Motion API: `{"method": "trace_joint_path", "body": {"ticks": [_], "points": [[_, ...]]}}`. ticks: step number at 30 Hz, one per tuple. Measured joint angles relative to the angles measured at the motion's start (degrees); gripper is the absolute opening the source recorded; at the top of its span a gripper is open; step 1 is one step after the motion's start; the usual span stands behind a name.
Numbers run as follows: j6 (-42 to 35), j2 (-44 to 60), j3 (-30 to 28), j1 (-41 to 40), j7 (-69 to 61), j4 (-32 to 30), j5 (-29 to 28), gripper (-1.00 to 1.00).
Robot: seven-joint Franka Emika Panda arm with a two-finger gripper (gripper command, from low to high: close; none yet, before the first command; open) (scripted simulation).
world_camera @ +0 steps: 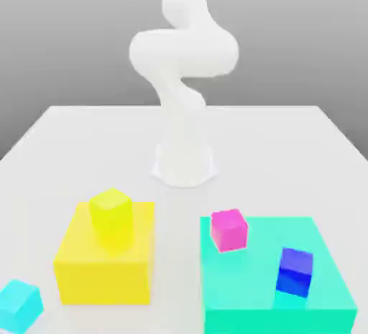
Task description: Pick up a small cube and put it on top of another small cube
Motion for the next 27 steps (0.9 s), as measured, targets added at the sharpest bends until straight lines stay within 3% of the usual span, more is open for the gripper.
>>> {"method": "trace_joint_path", "body": {"ticks": [14,27], "points": [[8.22,29.32,-7.74,-5.94,-3.89,0.88,-1.77,0.00],[15.69,56.79,-10.68,-15.48,-14.84,1.72,7.11,0.00]]}}
